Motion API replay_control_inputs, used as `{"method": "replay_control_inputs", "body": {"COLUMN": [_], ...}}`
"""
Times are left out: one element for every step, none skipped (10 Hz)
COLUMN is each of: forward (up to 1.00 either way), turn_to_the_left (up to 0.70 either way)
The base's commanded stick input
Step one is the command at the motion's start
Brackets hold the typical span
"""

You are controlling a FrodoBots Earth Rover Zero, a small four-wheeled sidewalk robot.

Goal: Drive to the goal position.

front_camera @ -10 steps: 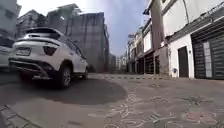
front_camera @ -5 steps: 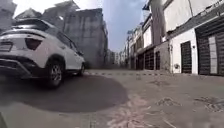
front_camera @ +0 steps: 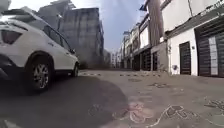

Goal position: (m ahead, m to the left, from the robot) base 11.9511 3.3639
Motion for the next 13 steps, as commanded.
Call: {"method": "replay_control_inputs", "body": {"forward": [1.00,1.00,1.00,1.00,1.00,1.00,1.00,1.00,1.00,1.00,1.00,1.00,1.00], "turn_to_the_left": [0.06,0.06,0.06,0.06,0.06,0.06,0.06,0.06,0.06,0.06,0.06,0.06,0.06]}}
